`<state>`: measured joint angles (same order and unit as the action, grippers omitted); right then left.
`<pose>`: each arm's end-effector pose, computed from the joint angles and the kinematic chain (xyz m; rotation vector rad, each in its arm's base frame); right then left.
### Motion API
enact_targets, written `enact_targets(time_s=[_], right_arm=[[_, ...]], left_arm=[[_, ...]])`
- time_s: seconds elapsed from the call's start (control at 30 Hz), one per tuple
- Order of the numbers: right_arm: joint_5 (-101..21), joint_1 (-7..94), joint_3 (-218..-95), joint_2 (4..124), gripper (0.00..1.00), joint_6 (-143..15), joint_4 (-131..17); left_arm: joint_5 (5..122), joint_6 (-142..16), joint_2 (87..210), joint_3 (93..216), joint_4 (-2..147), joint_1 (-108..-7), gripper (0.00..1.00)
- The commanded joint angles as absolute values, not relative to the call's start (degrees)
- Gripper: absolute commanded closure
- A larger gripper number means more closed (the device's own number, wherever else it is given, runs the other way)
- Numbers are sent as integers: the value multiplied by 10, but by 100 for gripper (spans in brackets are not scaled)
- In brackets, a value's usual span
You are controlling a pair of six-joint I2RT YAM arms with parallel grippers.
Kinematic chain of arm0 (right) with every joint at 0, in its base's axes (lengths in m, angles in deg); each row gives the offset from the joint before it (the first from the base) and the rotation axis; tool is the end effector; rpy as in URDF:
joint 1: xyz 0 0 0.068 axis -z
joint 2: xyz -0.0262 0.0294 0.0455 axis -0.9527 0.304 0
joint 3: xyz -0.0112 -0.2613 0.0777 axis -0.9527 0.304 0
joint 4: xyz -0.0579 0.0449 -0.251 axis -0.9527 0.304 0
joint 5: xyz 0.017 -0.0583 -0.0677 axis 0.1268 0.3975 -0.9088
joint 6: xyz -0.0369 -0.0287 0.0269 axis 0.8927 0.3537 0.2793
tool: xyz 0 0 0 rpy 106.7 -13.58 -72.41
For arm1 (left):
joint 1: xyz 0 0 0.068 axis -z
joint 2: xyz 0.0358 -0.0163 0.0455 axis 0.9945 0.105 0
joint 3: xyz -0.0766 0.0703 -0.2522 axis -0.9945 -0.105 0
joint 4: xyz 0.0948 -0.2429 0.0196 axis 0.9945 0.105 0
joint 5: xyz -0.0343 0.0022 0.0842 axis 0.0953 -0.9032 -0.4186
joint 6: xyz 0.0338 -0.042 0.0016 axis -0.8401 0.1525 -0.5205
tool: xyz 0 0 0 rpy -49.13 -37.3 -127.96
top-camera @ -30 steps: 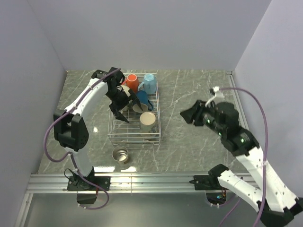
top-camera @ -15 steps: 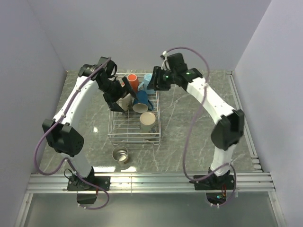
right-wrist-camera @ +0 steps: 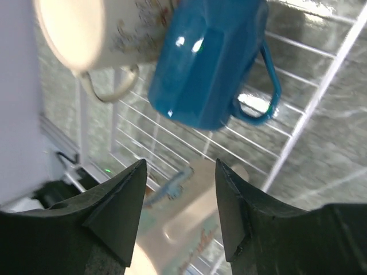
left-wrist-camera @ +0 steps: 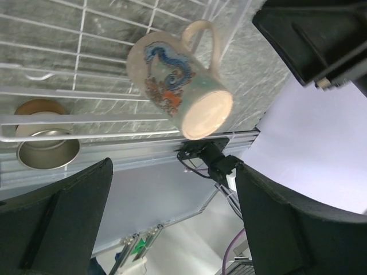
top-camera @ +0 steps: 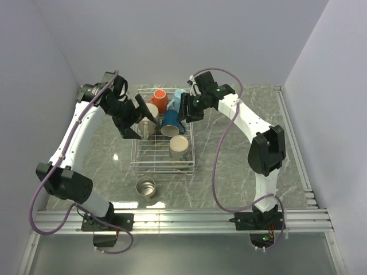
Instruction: Load the cups into the dish rack
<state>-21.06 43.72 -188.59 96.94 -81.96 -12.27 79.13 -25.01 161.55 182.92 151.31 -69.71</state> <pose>0.3820 0.2265 0.3043 -0.2982 2.5746 0.9590 0.2743 -0.0848 0.3910 -0.7373 2.7705 -0.8589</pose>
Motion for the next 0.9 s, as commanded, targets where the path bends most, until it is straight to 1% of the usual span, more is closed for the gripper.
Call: enact_targets(time_s=[0.0,0.03,0.13,0.3,0.43,0.73,0.87], right_arm=[[-253,406,-1873,918,40,-744,-117],[-291,392,-1872,918,39,-730,-109],[-328,377,-1866,919,38,-710,-112],[-432,326,-1879,944,37,-682,-105],[-503,309,-1865,956,36,-683,-126],[-649,276,-1816,980,35,-643,-236],[-663,272,-1799,987,35,-637,-293]], left_arm=[[783,-259,1589,1808,1519,-699,7],[783,-261,1585,1796,1517,-699,7],[775,-264,1573,1783,1520,-699,7],[767,-271,1553,1772,1525,-699,7],[772,-275,1537,1764,1531,-699,7],[790,-278,1476,1690,1532,-699,8],[801,-286,1463,1662,1532,-699,9]])
